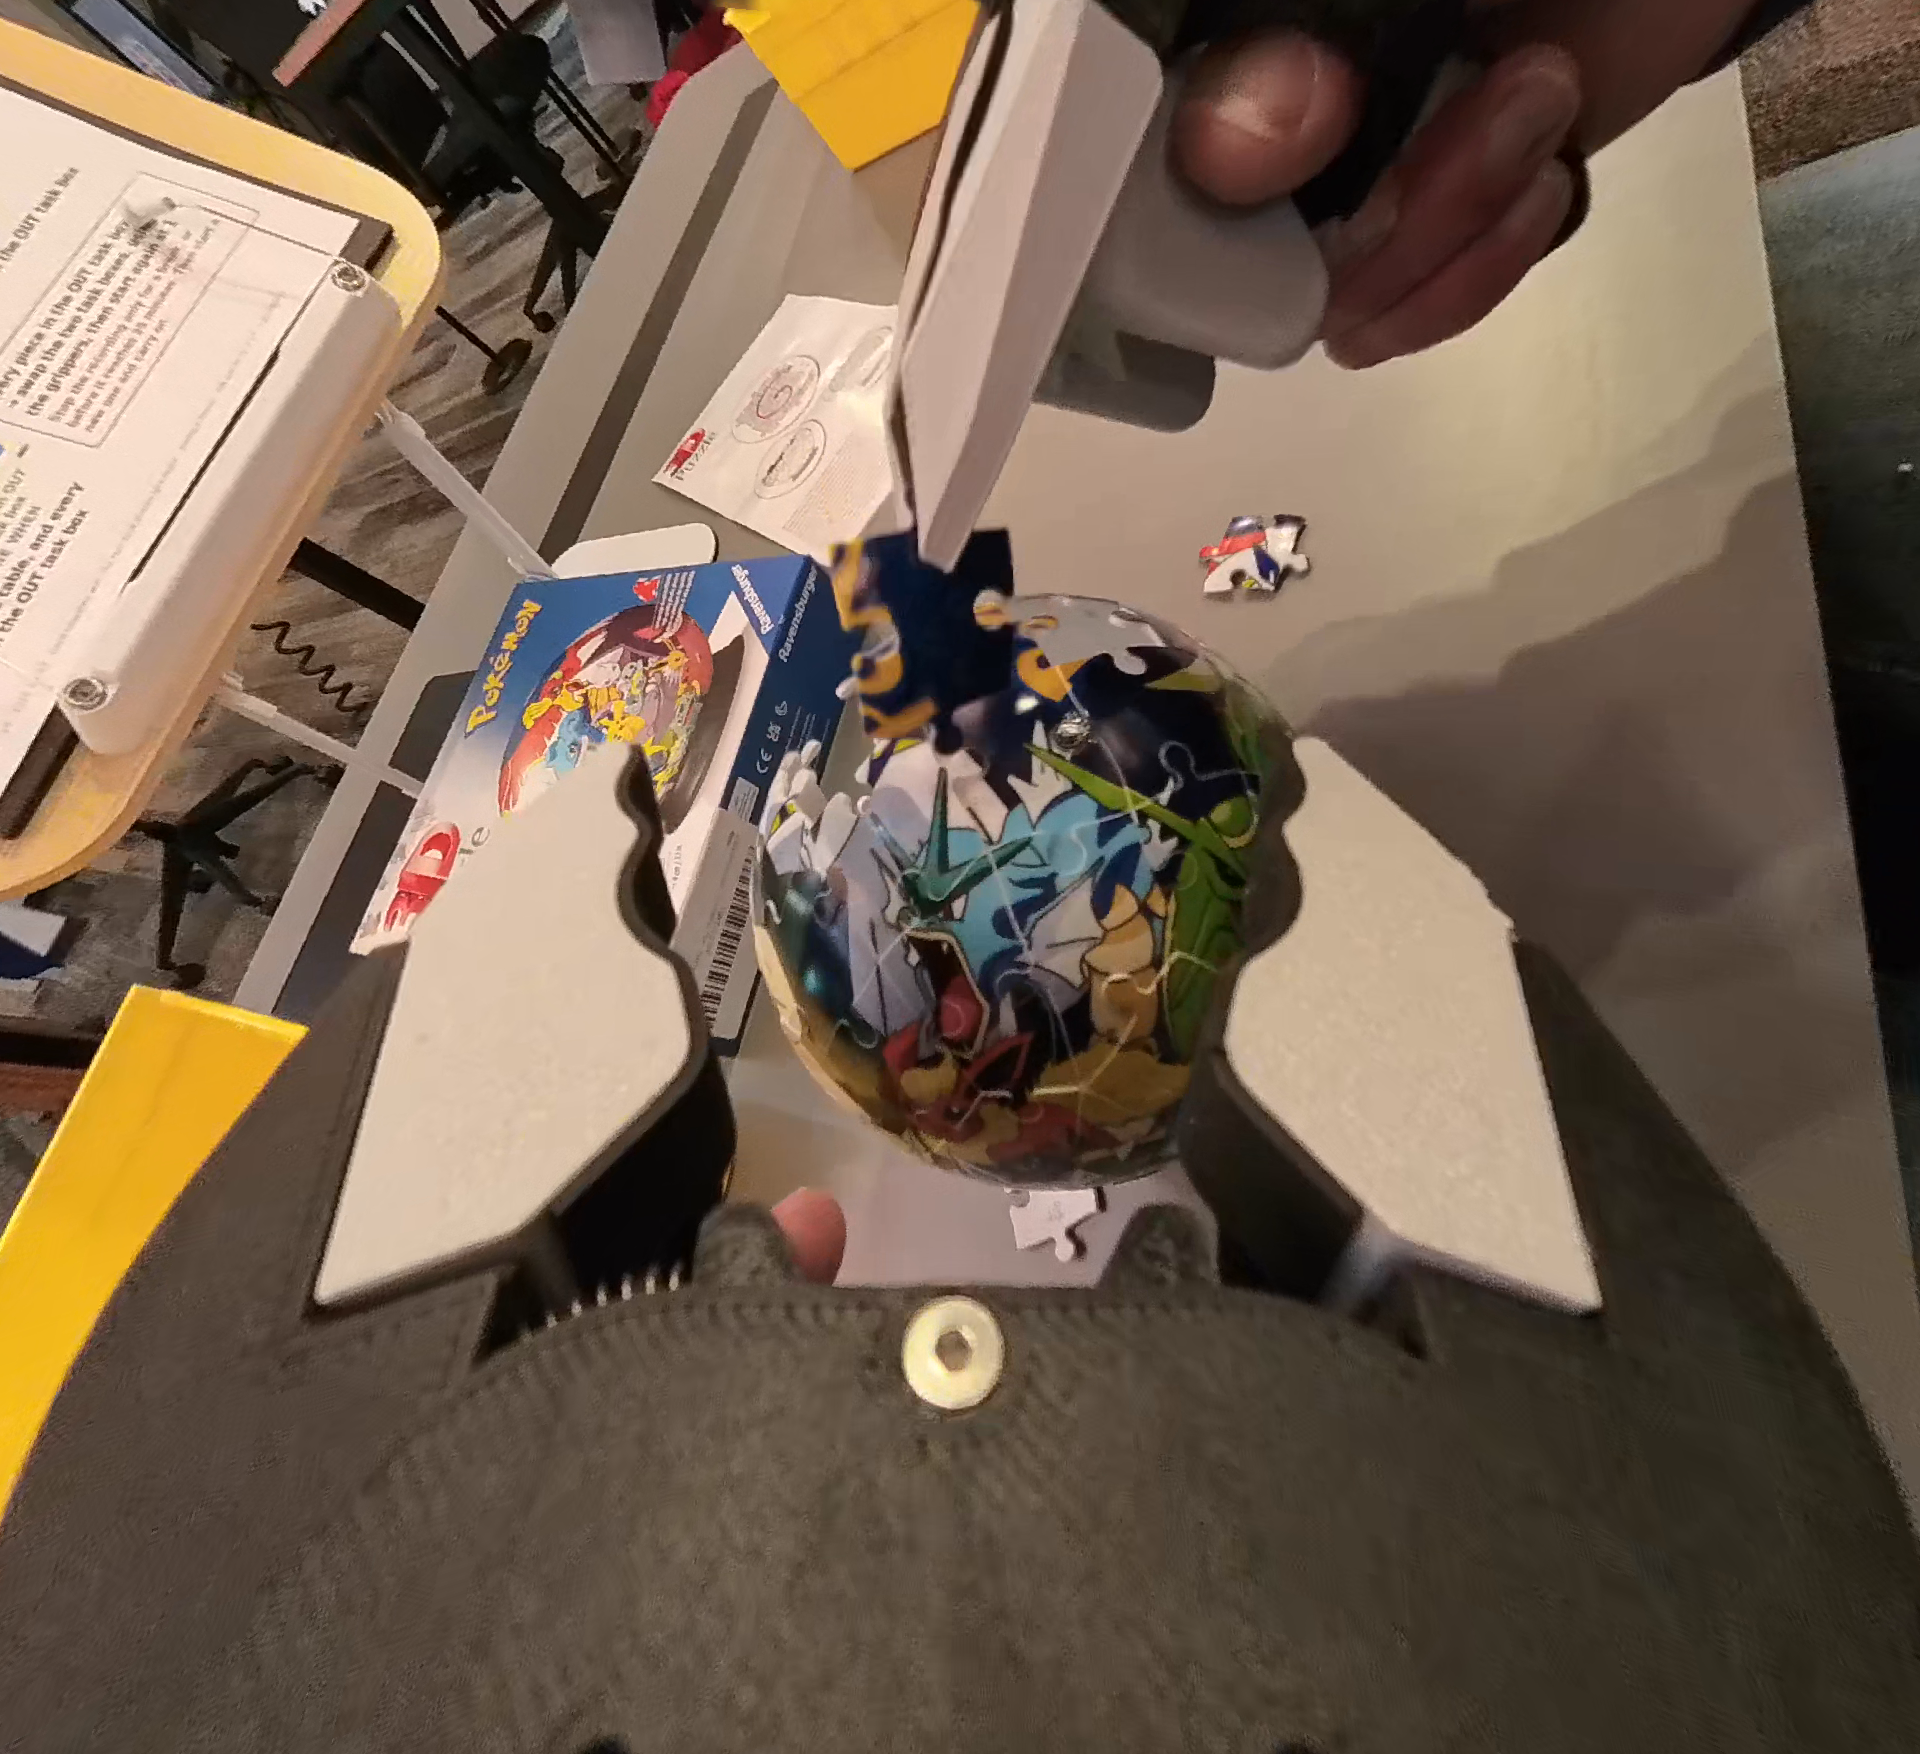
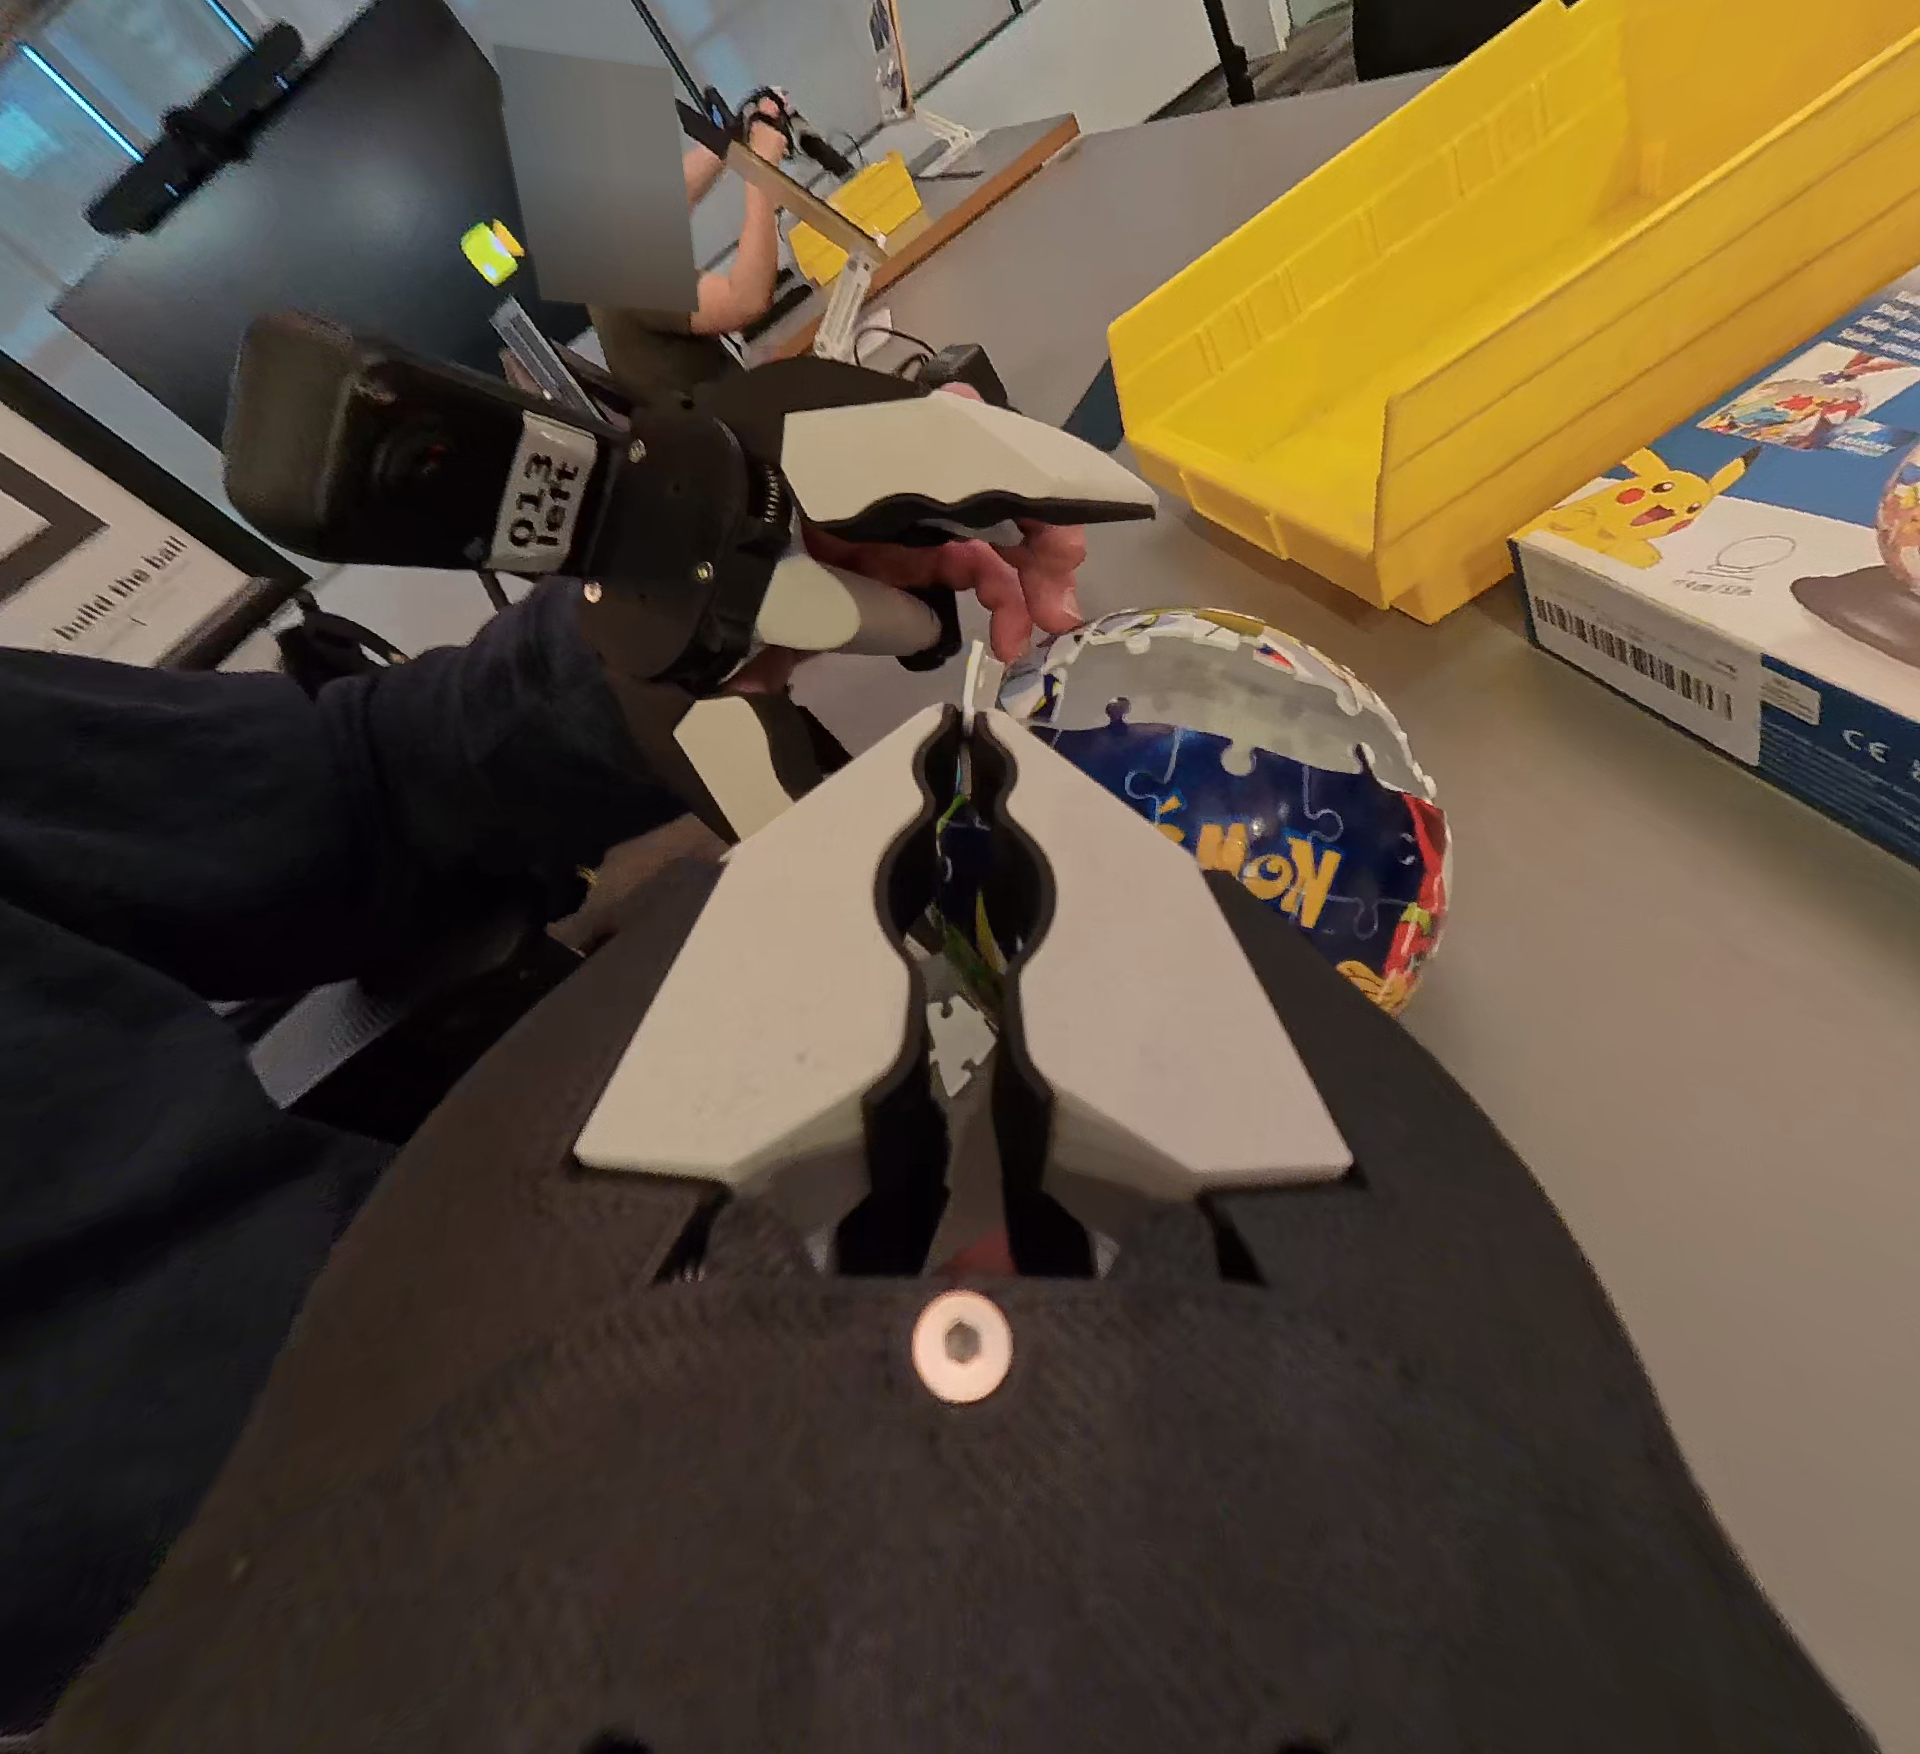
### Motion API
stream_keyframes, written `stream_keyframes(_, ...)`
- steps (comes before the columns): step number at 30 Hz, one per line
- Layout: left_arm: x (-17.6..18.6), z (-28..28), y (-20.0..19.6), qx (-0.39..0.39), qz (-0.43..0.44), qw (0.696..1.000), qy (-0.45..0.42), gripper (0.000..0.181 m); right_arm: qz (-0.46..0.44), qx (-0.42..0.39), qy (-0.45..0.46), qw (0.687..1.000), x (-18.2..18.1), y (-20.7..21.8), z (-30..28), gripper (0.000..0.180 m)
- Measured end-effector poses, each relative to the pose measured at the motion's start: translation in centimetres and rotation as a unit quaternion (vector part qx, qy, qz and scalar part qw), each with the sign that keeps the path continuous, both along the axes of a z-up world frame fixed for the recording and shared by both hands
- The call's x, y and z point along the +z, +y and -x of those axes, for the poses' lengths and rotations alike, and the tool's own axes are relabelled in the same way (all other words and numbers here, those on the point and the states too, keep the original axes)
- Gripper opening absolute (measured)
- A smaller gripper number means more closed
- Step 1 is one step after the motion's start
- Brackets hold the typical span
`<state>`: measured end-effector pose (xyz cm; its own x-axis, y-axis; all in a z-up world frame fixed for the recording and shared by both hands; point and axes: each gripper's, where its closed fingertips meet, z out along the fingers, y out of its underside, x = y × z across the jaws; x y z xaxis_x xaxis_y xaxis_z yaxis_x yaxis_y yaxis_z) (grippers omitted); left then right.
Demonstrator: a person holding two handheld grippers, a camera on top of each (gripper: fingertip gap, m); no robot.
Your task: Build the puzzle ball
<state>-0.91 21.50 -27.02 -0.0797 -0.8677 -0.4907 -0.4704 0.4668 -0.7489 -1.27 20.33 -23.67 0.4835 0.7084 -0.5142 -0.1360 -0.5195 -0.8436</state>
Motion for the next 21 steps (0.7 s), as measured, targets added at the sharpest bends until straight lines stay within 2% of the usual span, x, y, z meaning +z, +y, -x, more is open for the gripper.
stream_keyframes(4,-0.4,0.0,-0.1,0.001,0.005,1.000,0.005,0.108,0.002,-0.002,-0.015,1.000,-0.3,0.1,0.1,0.000)
stream_keyframes(7,-0.6,0.0,-0.2,0.005,0.007,1.000,0.004,0.107,-0.011,-0.006,0.023,1.000,1.2,0.0,-0.5,0.000)
stream_keyframes(11,-0.6,0.0,-0.2,0.010,0.010,1.000,-0.002,0.107,-0.007,-0.014,0.017,1.000,1.5,-0.2,-1.9,0.000)
stream_keyframes(17,-0.4,0.1,-0.5,0.011,-0.006,1.000,0.000,0.107,0.007,-0.003,0.000,1.000,0.5,-0.9,-1.9,0.000)
stream_keyframes(21,0.1,0.4,-0.9,0.013,-0.017,1.000,-0.001,0.106,0.039,0.014,0.045,0.998,-0.3,-1.7,-2.3,0.000)
